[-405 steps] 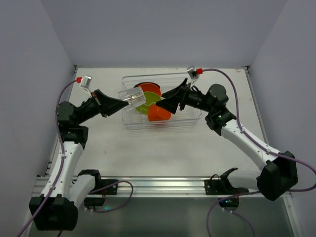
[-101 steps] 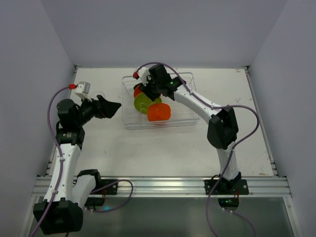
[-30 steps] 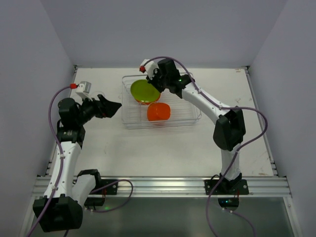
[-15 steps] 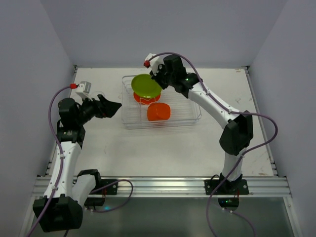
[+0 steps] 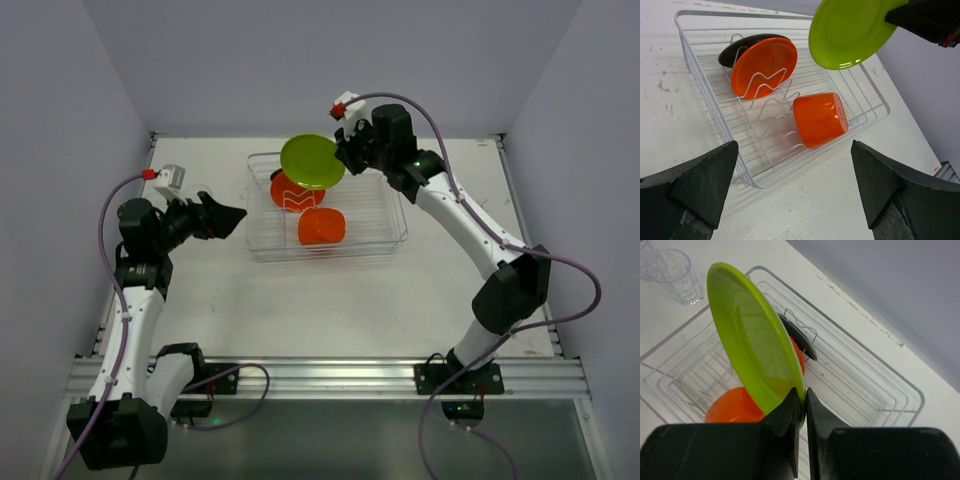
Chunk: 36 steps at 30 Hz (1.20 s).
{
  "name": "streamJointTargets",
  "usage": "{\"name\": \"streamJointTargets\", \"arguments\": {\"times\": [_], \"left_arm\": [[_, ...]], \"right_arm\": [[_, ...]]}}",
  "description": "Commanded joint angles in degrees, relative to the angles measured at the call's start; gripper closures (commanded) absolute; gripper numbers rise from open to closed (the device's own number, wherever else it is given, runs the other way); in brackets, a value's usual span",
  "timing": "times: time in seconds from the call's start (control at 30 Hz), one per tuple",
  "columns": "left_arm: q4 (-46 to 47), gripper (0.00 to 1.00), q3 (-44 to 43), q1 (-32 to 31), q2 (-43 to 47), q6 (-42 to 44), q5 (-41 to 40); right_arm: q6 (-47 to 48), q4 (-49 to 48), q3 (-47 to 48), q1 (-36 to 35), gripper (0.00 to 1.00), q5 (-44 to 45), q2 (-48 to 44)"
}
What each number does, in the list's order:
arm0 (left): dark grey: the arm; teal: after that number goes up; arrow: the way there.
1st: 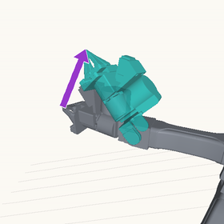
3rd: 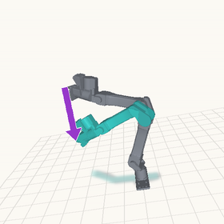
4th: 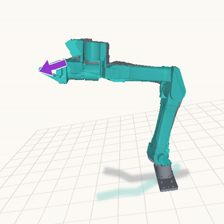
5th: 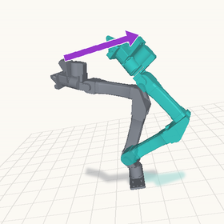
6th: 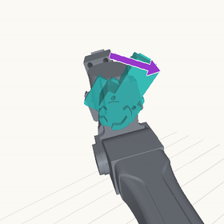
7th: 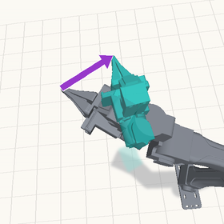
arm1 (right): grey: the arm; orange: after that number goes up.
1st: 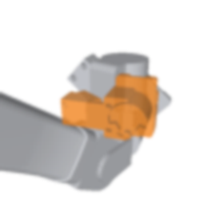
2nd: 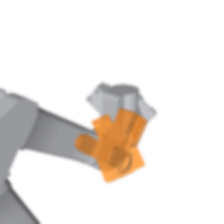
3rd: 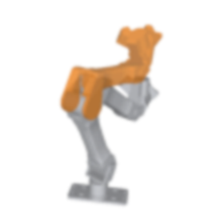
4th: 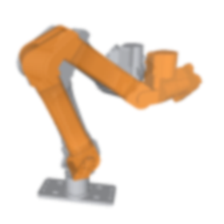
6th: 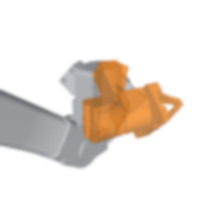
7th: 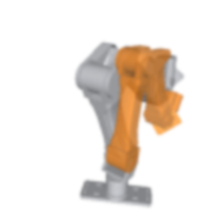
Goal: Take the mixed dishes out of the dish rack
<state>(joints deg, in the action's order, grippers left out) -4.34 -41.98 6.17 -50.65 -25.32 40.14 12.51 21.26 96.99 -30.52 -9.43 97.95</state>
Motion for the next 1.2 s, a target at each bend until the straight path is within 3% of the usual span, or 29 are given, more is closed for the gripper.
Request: {"name": "streamJointTargets", "arguments": {"times": [0.0,0.6,1.17], "left_arm": [[1.35,0.00,0.14,-0.20,0.56,0.71,0.99],[1.44,0.00,0.40,-0.20,1.00,0.62,1.17],[1.88,0.00,0.67,-0.20,0.91,0.27,1.52]], "right_arm": [[-5.56,-6.13,-2.85,1.86,1.00,-3.22,-5.92],[-24.28,-18.26,-25.44,13.29,1.00,-8.23,-22.44],[-44.49,-31.79,-44.24,34.12,1.00,-20.36,-31.94]]}}
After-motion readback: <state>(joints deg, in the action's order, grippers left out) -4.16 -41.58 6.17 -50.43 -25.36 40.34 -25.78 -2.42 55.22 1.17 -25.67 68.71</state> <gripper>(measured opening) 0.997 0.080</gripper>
